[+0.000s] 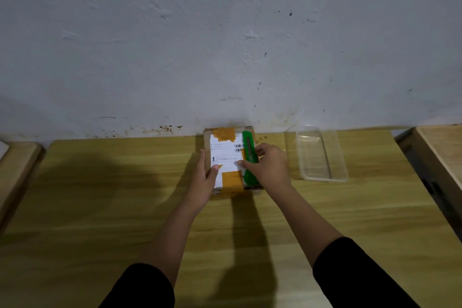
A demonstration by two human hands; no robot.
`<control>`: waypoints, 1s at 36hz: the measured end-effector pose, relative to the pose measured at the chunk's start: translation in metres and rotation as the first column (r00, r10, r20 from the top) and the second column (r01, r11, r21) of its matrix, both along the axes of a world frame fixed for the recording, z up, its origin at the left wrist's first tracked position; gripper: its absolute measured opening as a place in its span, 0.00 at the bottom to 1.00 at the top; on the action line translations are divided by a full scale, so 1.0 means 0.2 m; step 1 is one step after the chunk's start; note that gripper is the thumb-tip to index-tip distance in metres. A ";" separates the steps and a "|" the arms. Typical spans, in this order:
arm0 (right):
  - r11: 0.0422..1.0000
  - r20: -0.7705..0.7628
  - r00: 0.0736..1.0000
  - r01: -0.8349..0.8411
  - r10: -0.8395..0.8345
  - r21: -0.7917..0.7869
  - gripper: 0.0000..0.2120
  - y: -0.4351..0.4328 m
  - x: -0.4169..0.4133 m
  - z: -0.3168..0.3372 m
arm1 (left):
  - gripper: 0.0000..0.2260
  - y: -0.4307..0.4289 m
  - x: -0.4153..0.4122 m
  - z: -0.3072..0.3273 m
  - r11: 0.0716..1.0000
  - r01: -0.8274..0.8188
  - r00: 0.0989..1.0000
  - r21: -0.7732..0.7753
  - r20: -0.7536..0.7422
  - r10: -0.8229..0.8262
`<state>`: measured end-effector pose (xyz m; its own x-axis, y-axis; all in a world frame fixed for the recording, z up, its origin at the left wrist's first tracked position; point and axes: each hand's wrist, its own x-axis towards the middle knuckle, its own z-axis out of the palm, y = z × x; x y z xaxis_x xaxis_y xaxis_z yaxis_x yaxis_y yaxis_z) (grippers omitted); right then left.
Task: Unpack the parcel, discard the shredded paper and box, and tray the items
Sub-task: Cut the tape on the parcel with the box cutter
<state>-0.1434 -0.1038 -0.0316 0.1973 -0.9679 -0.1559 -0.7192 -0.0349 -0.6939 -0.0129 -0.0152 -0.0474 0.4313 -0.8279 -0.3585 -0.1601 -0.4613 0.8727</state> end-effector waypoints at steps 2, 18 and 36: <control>0.999 0.036 0.999 0.019 -0.019 -0.025 0.27 -0.01 -0.01 -0.01 | 0.28 0.00 0.01 0.00 1.000 -0.010 1.000 -0.007 -0.028 0.009; 0.940 0.348 0.921 0.050 -0.174 0.338 0.24 0.02 0.06 -0.14 | 0.29 -0.07 -0.01 -0.02 0.999 -0.003 0.990 -0.043 -0.143 -0.003; 0.926 0.350 0.925 0.008 -0.150 0.377 0.23 0.57 -0.23 -0.12 | 0.29 0.49 -0.35 0.00 0.983 -0.179 0.960 -0.029 -0.225 0.168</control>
